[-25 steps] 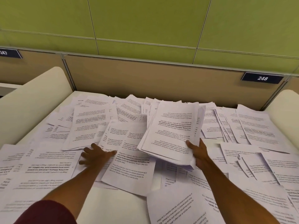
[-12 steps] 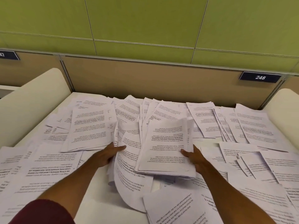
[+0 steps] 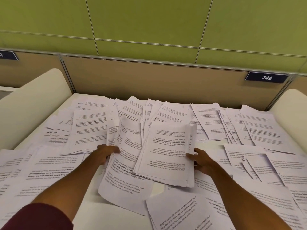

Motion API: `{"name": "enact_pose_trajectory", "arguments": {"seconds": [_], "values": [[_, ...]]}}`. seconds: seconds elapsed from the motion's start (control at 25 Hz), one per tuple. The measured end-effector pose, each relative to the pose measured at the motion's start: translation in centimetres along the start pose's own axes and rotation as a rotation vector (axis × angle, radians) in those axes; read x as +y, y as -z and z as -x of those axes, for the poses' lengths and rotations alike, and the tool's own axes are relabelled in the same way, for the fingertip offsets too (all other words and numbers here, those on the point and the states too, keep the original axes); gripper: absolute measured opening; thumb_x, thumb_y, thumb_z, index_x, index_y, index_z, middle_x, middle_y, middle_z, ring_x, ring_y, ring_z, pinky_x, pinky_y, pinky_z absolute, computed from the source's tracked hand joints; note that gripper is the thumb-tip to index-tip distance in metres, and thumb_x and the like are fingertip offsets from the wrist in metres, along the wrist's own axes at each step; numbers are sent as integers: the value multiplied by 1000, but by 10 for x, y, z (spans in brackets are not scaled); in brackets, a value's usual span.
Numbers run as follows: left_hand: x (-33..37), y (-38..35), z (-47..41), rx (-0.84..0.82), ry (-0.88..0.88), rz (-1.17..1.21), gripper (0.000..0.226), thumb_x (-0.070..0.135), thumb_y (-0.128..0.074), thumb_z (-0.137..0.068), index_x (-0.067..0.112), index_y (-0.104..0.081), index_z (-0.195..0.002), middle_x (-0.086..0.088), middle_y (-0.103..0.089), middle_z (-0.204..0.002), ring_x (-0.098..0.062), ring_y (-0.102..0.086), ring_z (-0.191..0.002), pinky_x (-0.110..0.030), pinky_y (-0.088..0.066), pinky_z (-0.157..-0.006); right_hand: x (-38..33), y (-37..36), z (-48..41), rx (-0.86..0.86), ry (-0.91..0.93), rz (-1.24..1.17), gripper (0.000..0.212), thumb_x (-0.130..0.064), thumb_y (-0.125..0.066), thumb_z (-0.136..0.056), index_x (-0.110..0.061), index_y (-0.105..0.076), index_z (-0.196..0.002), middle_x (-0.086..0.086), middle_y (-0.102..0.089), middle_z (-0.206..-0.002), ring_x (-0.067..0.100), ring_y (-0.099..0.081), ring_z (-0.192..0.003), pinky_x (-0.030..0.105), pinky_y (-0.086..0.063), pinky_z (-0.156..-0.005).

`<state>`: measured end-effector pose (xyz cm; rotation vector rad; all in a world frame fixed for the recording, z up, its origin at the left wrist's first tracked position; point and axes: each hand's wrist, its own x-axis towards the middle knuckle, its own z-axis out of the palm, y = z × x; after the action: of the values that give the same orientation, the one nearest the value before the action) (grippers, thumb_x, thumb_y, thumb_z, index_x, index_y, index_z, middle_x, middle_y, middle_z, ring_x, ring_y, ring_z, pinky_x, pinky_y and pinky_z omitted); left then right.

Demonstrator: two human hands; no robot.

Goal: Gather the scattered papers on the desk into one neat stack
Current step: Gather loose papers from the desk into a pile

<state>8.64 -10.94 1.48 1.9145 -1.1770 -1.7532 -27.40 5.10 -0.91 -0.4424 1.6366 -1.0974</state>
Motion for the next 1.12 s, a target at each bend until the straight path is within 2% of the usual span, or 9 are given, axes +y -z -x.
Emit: {"name": "enact_pose_trajectory", "arguments": {"seconds": [0.08, 0.2, 0.28, 0.36, 0.48, 0.68, 0.8, 0.92, 1.12], "values": [[-4, 4, -3, 190, -70, -118, 76, 10, -91, -58, -6, -45, -117, -25, -63, -106, -38, -66, -89, -44, -57, -75, 3, 0, -1, 1, 3, 36, 35, 1, -67, -87, -14, -57, -118, 8, -69, -107, 30, -68, -90, 51, -58, -77], [-11, 6, 0, 343, -211, -248, 75, 35, -96, -44, 7, -48, -94, -9, -61, -88, -27, -62, -73, -30, -51, -60, 6, -1, -2, 31, 3, 49, 39, 5, -66, -87, -15, -55, -119, 6, -68, -102, 30, -66, -90, 54, -56, -80], [-10, 9, -3, 247, -256, -185, 66, 39, -94, -47, 7, -58, -93, -8, -69, -87, -25, -68, -75, -27, -52, -58, 8, -1, -4, 33, 8, 47, 40, 6, -66, -87, -16, -55, -118, 6, -68, -102, 30, -66, -90, 54, -55, -81], [-8, 15, -3, 86, -270, -3, 49, 20, -92, -54, 10, -68, -95, -14, -75, -96, -26, -73, -72, -29, -56, -56, 8, -1, -4, 37, 21, 38, 39, 7, -64, -87, -16, -55, -118, 8, -66, -108, 33, -64, -94, 55, -54, -83], [-13, 26, -4, 76, -241, 27, 46, -5, -83, -63, -1, -67, -106, -24, -70, -107, -31, -70, -77, -39, -57, -66, 8, -1, -2, 38, 51, -7, 39, 12, -59, -88, -13, -53, -117, 12, -63, -116, 36, -61, -101, 53, -52, -86], [-25, 9, 4, -122, -110, 75, 48, -4, -73, -77, -6, -59, -123, -29, -64, -120, -42, -63, -107, -59, -48, -94, 7, -2, 2, -96, 41, 38, 41, 11, -58, -89, -14, -53, -122, 14, -65, -118, 37, -65, -99, 53, -56, -82], [-22, -10, 10, -242, -131, 73, 52, -4, -77, -72, -4, -60, -121, -27, -67, -114, -40, -66, -102, -57, -50, -92, 6, -16, 5, -168, 25, 110, 42, 8, -62, -88, -13, -54, -124, 14, -66, -119, 40, -65, -106, 52, -57, -78], [-21, -22, 6, -240, -133, -29, 52, -12, -74, -72, -5, -59, -121, -26, -67, -114, -39, -67, -100, -56, -52, -90, 6, -31, 5, -195, 37, 109, 42, 6, -63, -88, -13, -55, -124, 13, -67, -120, 35, -68, -100, 46, -61, -69], [-21, 3, -7, -13, -246, -26, 61, -12, -71, -77, -6, -48, -133, -25, -57, -131, -38, -54, -121, -43, -43, -101, 4, -24, -5, -42, 115, 53, 38, 7, -57, -92, -14, -53, -123, 11, -66, -117, 35, -67, -97, 54, -57, -84]]}}
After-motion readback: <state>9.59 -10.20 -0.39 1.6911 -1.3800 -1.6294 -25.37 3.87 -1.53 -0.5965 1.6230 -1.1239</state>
